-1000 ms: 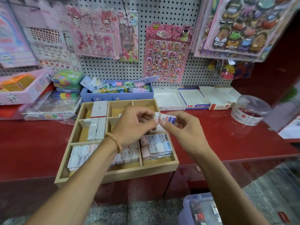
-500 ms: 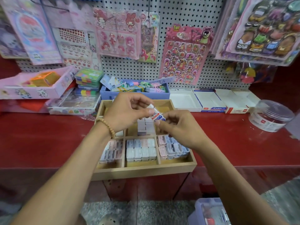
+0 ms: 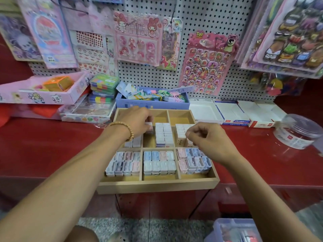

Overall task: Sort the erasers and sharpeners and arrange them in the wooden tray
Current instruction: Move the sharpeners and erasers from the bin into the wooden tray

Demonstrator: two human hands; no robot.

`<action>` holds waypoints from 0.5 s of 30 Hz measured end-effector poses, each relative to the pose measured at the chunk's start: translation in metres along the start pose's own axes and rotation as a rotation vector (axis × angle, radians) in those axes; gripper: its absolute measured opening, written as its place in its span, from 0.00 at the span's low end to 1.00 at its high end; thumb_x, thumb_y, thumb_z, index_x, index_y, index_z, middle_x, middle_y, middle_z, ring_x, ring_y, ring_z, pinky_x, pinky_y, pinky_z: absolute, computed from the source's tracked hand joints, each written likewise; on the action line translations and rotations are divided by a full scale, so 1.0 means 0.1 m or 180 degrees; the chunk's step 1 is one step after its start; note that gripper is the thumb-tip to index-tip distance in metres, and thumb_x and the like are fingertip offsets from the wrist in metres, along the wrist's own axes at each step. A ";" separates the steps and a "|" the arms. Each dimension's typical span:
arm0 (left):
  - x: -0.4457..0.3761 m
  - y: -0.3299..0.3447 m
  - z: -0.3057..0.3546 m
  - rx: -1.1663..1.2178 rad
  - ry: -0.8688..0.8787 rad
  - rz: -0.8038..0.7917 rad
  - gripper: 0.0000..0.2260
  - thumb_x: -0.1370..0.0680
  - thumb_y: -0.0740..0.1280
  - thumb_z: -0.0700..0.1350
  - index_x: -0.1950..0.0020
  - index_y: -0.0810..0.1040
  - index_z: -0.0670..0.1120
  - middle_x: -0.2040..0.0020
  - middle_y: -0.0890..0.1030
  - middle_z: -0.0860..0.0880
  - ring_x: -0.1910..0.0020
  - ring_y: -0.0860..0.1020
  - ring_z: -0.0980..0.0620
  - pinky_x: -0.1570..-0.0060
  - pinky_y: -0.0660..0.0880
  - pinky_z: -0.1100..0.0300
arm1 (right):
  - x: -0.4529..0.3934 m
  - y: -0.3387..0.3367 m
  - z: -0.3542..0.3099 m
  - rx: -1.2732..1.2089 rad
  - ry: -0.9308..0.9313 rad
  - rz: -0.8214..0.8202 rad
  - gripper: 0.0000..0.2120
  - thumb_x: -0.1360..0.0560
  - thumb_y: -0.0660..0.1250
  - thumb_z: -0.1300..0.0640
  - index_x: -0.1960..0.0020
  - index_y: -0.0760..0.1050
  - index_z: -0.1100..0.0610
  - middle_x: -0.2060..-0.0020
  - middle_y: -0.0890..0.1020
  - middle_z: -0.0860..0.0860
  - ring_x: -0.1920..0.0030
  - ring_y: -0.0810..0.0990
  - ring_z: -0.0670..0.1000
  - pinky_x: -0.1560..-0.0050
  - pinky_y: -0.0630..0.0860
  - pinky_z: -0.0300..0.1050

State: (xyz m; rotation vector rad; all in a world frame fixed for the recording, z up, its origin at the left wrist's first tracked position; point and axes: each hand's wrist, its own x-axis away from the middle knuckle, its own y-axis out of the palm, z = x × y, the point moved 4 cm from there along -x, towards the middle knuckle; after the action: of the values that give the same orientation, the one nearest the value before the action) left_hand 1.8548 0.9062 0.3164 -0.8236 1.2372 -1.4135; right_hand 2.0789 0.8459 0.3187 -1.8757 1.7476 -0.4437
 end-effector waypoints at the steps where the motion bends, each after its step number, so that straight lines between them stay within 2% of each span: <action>1: -0.06 0.03 0.00 -0.0066 0.0024 -0.0004 0.04 0.24 0.71 0.48 0.56 0.76 0.54 0.56 0.79 0.53 0.54 0.76 0.50 0.61 0.72 0.57 | -0.01 -0.02 0.00 0.0068 -0.0024 0.0004 0.05 0.23 0.71 0.55 0.58 0.82 0.52 0.72 0.79 0.44 0.70 0.74 0.39 0.63 0.71 0.38; 4: -0.22 0.12 -0.04 -0.0133 0.0084 -0.0033 0.03 0.23 0.69 0.46 0.55 0.76 0.53 0.53 0.79 0.52 0.53 0.75 0.51 0.61 0.70 0.57 | -0.04 -0.10 0.00 0.0173 -0.0065 0.0022 0.05 0.24 0.71 0.55 0.59 0.82 0.51 0.69 0.80 0.45 0.68 0.75 0.42 0.61 0.73 0.40; 9: -0.30 0.29 -0.08 -0.0191 0.0251 -0.0081 0.05 0.23 0.68 0.45 0.54 0.73 0.53 0.49 0.80 0.50 0.49 0.77 0.48 0.54 0.73 0.56 | -0.08 -0.15 0.04 0.0284 -0.0078 0.0014 0.04 0.24 0.71 0.54 0.57 0.82 0.51 0.65 0.82 0.47 0.63 0.78 0.47 0.57 0.75 0.45; 13: -0.27 0.37 -0.11 -0.0211 0.0341 -0.0011 0.05 0.22 0.67 0.47 0.54 0.71 0.53 0.48 0.80 0.50 0.49 0.76 0.48 0.55 0.71 0.56 | -0.11 -0.16 0.07 0.0328 -0.0046 0.0059 0.03 0.23 0.71 0.54 0.51 0.81 0.51 0.61 0.83 0.52 0.62 0.79 0.49 0.60 0.76 0.40; 15: -0.26 0.36 -0.11 -0.0279 0.0340 0.0017 0.03 0.21 0.66 0.47 0.53 0.72 0.53 0.46 0.80 0.49 0.48 0.76 0.47 0.52 0.73 0.54 | -0.11 -0.15 0.09 0.0248 -0.0002 0.0048 0.05 0.23 0.70 0.54 0.47 0.80 0.51 0.59 0.83 0.54 0.61 0.81 0.54 0.63 0.80 0.41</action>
State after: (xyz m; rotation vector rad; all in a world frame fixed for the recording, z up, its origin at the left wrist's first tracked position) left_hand 1.8600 0.9363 0.2821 -0.8122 1.3902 -1.4227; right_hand 2.0950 0.8589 0.3211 -1.8073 1.7179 -0.4981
